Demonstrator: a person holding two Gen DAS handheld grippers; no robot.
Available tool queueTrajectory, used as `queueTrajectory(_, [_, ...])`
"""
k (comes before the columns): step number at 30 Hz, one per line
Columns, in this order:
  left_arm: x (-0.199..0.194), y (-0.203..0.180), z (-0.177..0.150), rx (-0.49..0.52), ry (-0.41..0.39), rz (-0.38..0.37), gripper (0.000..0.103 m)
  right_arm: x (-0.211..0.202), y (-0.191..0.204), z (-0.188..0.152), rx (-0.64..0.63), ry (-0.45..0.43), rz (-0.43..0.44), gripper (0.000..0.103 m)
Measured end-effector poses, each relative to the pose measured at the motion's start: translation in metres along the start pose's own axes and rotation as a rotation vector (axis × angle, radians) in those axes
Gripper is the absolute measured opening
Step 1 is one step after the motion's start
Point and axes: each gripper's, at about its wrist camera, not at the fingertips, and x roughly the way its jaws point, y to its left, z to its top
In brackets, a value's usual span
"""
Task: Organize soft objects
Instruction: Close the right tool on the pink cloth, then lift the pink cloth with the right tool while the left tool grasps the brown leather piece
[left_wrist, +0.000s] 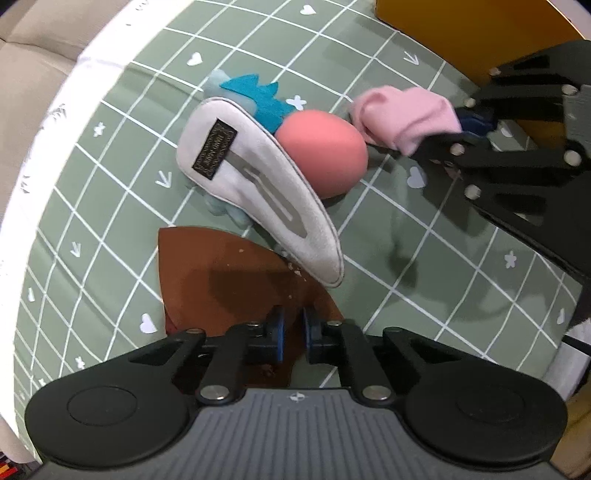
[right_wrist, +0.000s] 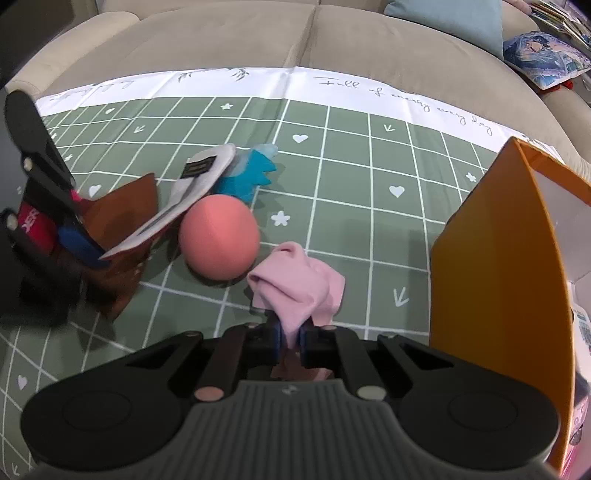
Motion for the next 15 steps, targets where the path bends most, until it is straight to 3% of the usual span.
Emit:
queueTrajectory(9, [-0.028,-0.033,-0.018,-0.064,-0.160,0.023,0.000,-0.031,0.011,-0.019,0.024,-0.046,0.026,0.006])
queueTrajectory(15, [-0.053,-0.059,-0.046,-0.150,-0.293,-0.018,0.000,-0.054,0.016,-0.038,0.039,-0.070,0.050,0.006])
